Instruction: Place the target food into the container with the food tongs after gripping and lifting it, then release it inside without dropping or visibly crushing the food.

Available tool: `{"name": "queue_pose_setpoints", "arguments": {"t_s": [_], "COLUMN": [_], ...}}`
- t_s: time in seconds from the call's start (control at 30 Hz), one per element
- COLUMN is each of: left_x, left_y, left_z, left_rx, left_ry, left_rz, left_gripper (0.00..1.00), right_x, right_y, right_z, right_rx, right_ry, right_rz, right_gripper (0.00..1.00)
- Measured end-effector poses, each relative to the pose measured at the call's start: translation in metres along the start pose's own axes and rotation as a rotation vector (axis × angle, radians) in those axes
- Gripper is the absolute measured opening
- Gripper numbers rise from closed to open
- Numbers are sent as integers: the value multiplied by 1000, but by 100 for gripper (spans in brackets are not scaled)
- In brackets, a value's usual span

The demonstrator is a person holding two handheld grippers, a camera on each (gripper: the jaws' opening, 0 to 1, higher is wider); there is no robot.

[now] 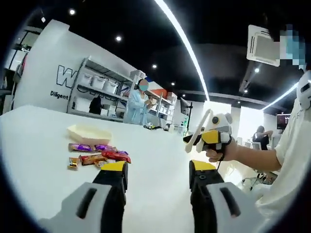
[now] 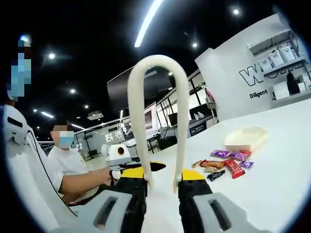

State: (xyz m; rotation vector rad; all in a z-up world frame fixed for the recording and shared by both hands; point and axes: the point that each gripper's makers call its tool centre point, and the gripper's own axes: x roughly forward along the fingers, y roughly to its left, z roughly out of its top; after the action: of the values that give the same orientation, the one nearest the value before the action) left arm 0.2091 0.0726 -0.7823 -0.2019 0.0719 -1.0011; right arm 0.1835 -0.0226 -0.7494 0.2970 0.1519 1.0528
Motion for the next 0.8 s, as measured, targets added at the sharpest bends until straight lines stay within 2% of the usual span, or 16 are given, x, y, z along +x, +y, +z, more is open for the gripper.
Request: {"name": "queue_pose_setpoints", "arguments": {"t_s": [0.1, 0.2, 0.27, 0.33, 0.4, 0.57, 0.67, 0.7, 0.8], "left_x": [0, 0, 1, -1, -2, -6, -9, -10, -10], "left_y": [5, 11, 11, 15, 20, 28, 35, 37, 38], "left_z": [-3, -12, -14, -20, -24, -25, -26, -29, -31], "left_rx": [-10, 27, 24, 19, 52, 49, 34, 10, -9], "left_ry": [24, 78, 81, 118, 143, 155, 159, 176, 183], "left_rz": [22, 57, 65, 96, 125, 174, 212, 226, 227], "left_gripper": [59, 69, 72, 79, 83, 87, 94, 97, 98], "right_x": [0, 0, 1, 1, 1, 3, 4, 4, 4], "right_y": [-2, -5, -7, -8, -10, -16, -18, -18, -21], "right_z": [-1, -2, -1, -1, -2, -3, -4, -4, -6], "right_rx": [2, 5, 6, 5, 7, 6, 7, 10, 13], "right_ry": [3, 7, 6, 7, 11, 22, 24, 26, 28], "right_rz": [-9, -18, -20, -23, -28, -40, -41, -40, -44], "right_gripper": [16, 16, 16, 16, 16, 16, 16, 16, 17]}}
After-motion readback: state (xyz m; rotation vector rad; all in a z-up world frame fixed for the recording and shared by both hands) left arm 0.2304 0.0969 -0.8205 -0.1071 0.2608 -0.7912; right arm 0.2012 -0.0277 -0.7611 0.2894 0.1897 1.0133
